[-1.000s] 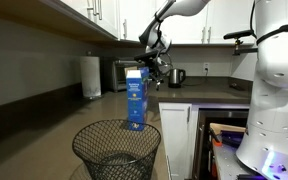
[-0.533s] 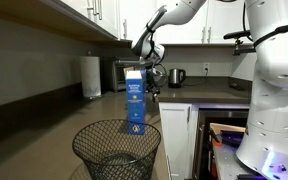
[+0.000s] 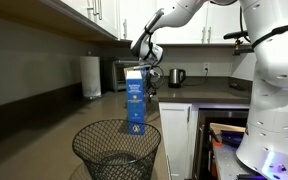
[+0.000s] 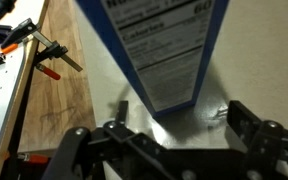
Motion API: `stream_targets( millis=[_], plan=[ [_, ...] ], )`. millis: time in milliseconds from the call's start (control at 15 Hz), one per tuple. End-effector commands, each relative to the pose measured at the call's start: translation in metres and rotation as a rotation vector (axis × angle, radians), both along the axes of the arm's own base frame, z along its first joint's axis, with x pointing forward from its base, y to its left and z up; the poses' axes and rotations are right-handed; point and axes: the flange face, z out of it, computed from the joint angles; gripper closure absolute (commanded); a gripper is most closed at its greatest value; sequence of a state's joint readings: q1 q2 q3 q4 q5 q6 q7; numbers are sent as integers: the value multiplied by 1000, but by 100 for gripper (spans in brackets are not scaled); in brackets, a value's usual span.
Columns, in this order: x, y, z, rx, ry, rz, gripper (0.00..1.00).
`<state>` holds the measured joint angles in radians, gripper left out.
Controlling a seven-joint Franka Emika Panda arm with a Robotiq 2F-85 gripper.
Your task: Pour the contents from the box into the black then put the box on the counter
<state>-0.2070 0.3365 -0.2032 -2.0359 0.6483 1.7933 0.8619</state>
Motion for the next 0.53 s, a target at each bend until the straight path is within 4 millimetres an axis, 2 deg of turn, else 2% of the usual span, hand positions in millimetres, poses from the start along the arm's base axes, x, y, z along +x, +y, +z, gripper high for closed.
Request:
stream_targets(
  millis=[0,467],
  plan=[
    [5,-12,-4,133,-6,38,0],
    [3,-16,-32,294,88,98,0]
  ],
)
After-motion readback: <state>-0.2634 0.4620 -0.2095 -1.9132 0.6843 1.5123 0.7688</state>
